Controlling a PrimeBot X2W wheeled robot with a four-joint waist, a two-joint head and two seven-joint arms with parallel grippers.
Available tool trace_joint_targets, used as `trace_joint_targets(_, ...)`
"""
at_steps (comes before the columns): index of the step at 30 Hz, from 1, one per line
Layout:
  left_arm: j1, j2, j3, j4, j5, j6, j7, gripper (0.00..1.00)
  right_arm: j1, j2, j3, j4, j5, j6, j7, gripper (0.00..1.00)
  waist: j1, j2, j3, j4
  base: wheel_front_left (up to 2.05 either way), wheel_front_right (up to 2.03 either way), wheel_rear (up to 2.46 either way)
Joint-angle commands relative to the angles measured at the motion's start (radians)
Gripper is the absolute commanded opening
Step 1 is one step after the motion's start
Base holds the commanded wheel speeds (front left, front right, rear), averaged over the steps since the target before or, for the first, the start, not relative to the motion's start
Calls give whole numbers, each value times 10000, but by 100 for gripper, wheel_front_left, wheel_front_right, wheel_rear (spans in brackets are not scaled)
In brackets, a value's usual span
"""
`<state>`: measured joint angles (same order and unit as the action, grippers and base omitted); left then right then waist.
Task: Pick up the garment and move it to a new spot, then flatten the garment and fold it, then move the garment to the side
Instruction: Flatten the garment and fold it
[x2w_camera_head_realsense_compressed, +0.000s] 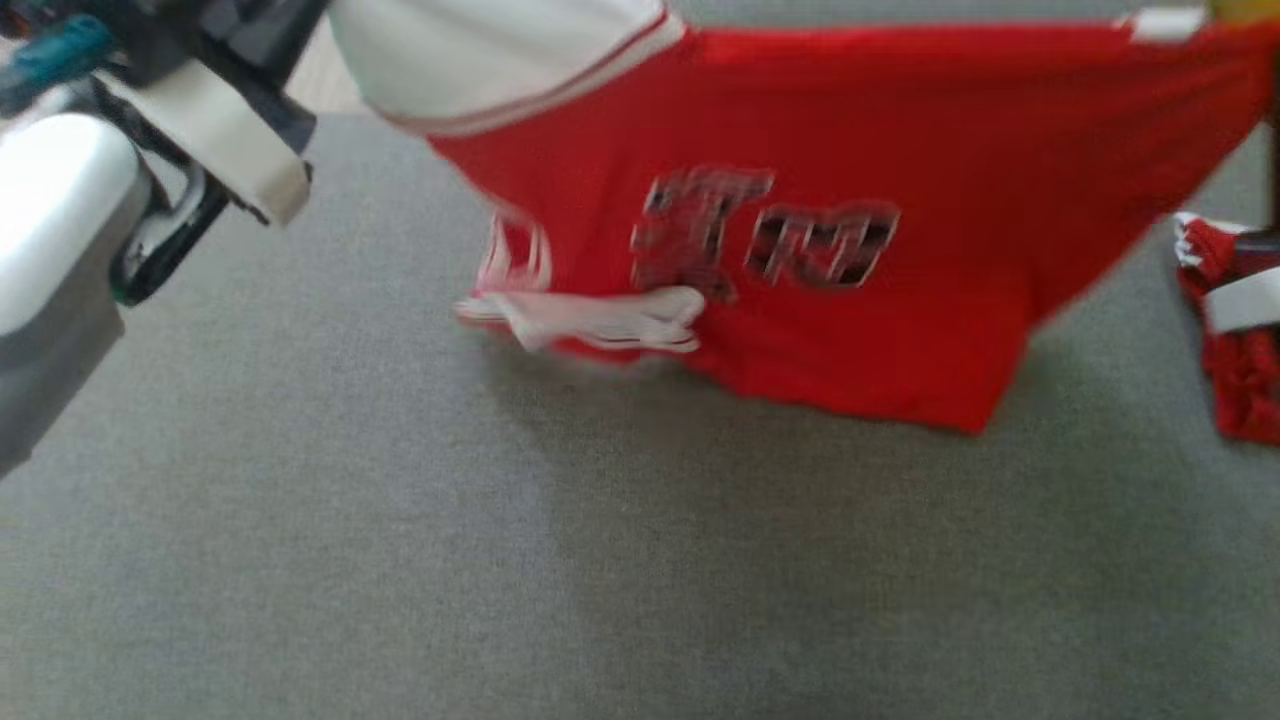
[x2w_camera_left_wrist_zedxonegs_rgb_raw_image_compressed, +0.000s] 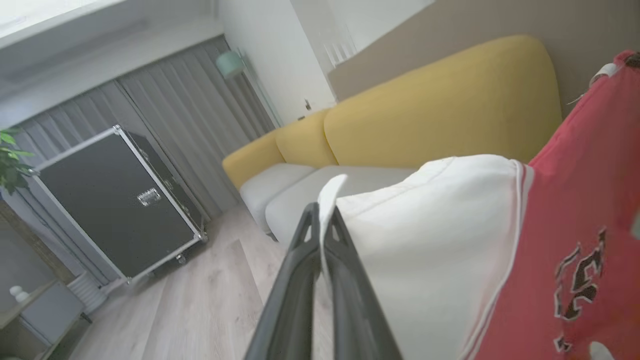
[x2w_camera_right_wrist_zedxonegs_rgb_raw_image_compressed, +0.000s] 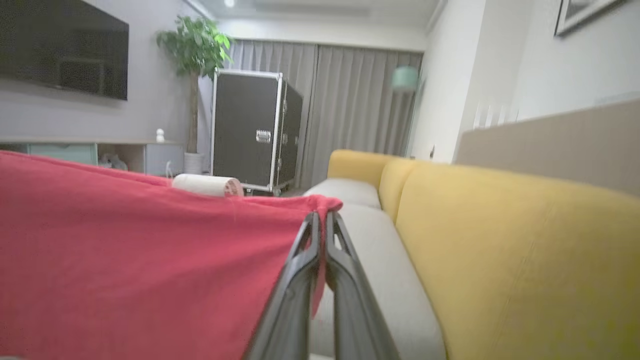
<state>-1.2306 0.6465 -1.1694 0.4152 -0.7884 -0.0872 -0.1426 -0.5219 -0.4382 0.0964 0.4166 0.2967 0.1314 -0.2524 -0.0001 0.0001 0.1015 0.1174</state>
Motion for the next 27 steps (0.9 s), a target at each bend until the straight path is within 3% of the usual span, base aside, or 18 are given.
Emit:
trace_joint_targets(1, -698, 440, 666, -112, -28, 133, -191, 0, -243, -371, -62, -517, -88, -7, -91, 0, 1, -1, -198, 65, 0, 0, 0)
trace_joint_targets(5, -791, 583, 972, -475, -128, 235, -574, 0, -252, -1069, -625, -1745, -374, -7, -51, 0, 1, -1, -758, 51, 0, 0, 0)
trace_joint_targets(13, -1600, 943, 1421, -741, -300, 197, -373, 0, -1575, -1562, -441, -2711, -609, -7, 1093, 0, 1, -1, -899, -277, 0, 0, 0)
trace_joint_targets(20, -2939, 351, 1444, 895, -272, -166, -70, 0, -4060, -1706, 1292, -1622, -62, -7, 2165, 0, 1, -1, 588, -449, 0, 0, 0)
trace_joint_targets(27, -4233, -736, 1557, 3207, 284, 8, -771, 0, -6661, -1291, 2478, 800, 89, -7, 1584, 0, 1, -1, 2190, -479, 0, 0, 0)
